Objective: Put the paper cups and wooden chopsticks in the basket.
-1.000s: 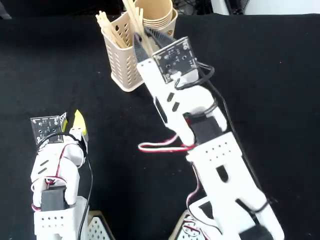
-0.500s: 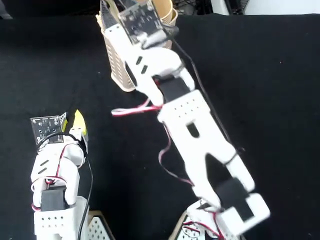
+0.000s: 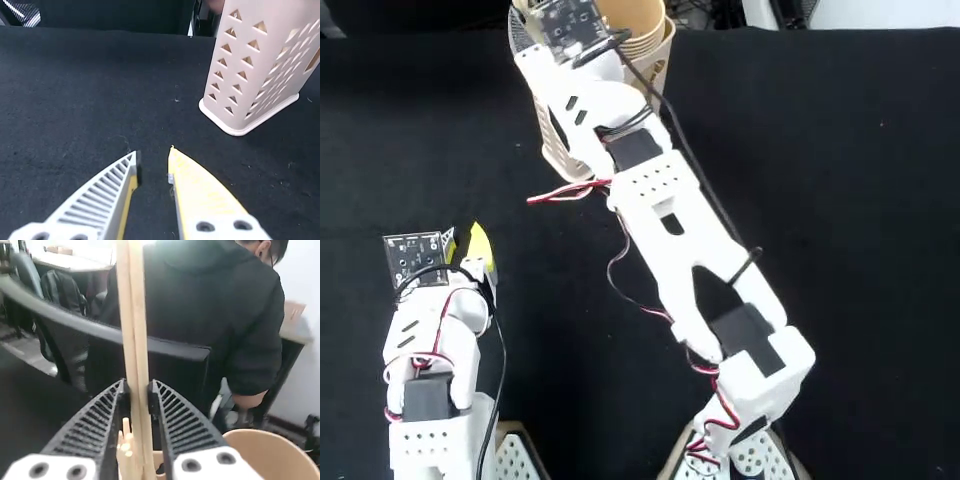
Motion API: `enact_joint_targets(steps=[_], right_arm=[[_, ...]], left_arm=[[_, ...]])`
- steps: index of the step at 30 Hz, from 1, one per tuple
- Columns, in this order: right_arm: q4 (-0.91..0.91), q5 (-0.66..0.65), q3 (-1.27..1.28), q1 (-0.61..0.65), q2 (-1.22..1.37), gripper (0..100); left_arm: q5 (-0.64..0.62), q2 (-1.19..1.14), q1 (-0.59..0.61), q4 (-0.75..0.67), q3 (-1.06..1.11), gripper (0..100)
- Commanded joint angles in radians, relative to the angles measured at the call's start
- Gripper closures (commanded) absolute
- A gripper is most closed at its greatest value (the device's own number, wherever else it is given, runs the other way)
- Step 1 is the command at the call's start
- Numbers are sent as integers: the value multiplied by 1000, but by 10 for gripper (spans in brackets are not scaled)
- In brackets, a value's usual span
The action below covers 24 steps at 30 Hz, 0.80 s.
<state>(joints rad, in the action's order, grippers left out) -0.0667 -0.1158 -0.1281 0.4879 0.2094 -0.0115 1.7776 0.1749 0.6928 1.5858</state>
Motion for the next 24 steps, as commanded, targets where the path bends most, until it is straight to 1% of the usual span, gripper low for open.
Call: enact_joint_targets(steps=[1, 15, 17, 20, 21, 24], right_arm=[[15, 91, 2, -32, -18, 986], [15, 91, 163, -63, -19, 985], [15, 91, 165, -63, -19, 946], [-28, 91, 159, -60, -28, 823], [-52, 91, 157, -60, -41, 809], [-89, 91, 151, -60, -79, 809]], left_arm=[[-9, 8, 1, 2, -16, 880], [-9, 8, 2, 3, -16, 880], [-9, 8, 2, 3, -16, 880], [-9, 8, 2, 3, -16, 880], [-9, 8, 2, 3, -16, 880], [-9, 8, 2, 3, -16, 880]])
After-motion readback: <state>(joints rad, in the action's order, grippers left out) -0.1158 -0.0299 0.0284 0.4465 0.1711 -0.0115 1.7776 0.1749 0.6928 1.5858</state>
